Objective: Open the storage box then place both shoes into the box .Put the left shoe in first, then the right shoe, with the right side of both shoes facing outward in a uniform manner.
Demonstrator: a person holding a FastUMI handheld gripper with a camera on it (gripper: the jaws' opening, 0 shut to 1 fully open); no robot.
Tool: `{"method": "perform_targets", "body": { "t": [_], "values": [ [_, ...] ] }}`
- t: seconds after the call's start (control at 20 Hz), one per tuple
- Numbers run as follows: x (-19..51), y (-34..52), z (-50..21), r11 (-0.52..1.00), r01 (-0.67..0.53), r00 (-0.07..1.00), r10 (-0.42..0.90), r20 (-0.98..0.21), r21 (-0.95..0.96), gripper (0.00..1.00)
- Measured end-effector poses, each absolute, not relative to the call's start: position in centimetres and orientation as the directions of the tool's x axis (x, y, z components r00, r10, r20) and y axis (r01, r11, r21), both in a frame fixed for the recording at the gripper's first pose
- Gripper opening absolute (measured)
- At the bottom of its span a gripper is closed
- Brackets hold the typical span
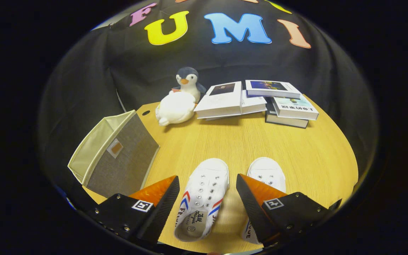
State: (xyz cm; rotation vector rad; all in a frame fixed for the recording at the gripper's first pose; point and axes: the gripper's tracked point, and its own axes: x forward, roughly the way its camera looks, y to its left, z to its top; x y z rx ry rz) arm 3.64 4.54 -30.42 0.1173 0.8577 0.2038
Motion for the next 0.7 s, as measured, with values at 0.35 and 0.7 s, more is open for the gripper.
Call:
{"method": "perform_targets", "body": {
  "t": [0.35, 0.7],
  "values": [
    [1.7, 3.6, -35.2, 0.982, -0.122, 0.538, 0.188, -0.822, 0.144, 0.98],
    [0.9, 3.7, -37.2, 0.983, -0.111, 0.486, 0.182, -0.855, 0.146, 0.84]
  ]
}}
